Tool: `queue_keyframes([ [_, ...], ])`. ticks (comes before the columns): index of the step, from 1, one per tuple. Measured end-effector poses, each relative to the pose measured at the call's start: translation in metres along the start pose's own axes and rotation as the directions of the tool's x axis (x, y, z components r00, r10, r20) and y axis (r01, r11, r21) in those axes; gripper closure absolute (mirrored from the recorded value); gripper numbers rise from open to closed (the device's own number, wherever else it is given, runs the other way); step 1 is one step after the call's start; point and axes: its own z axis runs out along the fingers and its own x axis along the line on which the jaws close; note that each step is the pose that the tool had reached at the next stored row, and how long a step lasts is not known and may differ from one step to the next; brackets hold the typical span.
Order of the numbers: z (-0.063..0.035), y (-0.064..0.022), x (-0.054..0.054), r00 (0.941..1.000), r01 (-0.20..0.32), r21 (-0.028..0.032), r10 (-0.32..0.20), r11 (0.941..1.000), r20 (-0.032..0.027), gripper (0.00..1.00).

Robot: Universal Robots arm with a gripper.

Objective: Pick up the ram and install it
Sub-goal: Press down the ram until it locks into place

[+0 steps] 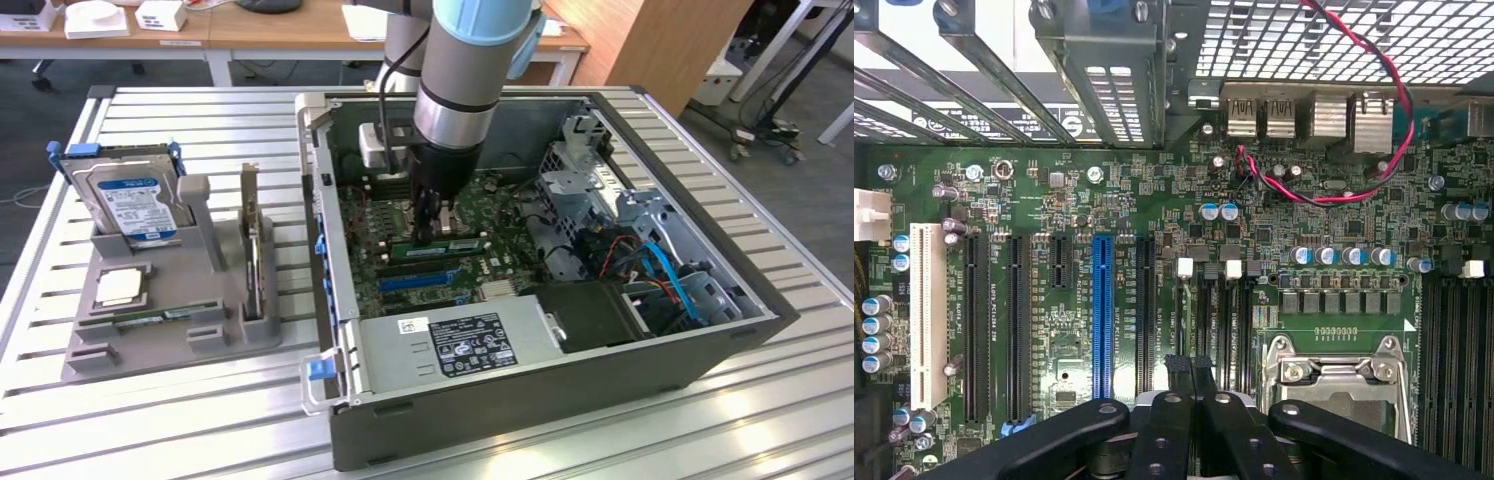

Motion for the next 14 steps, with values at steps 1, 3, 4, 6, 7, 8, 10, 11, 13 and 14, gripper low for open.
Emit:
queue_keyframes([
  [1,0.0,0.0,0.0,1.0,0.0,0.0,0.0,1.0,0.0,0.9],
  [3,0.0001,0.0,0.0,1.0,0.0,0.0,0.0,1.0,-0.0001,0.9],
  [4,0.0006,0.0,0.0,1.0,0.0,-0.0001,0.0,1.0,0.0001,0.9],
  [6,0.0014,0.0,0.0001,1.0,0.0,0.0,0.0,1.0,-0.0001,0.9],
  [7,0.0014,0.0,0.0001,1.0,0.0,0.0,0.0,1.0,-0.0002,0.9],
  [8,0.0014,0.0,0.0001,1.0,0.0,-0.0001,0.0,1.0,-0.0002,0.9],
  [10,0.0015,0.0,0.0,1.0,0.0,0.0,0.0,1.0,-0.0001,0.9],
  [11,0.0015,-0.0001,0.0,1.0,0.0,0.0,0.0,1.0,-0.0001,0.9],
  [13,0.0021,-0.0001,0.0,1.0,0.0,0.0,0.0,1.0,0.0001,0.9],
  [14,0.0025,-0.0001,0.0,1.0,0.0,-0.0001,0.0,1.0,-0.0001,0.9],
])
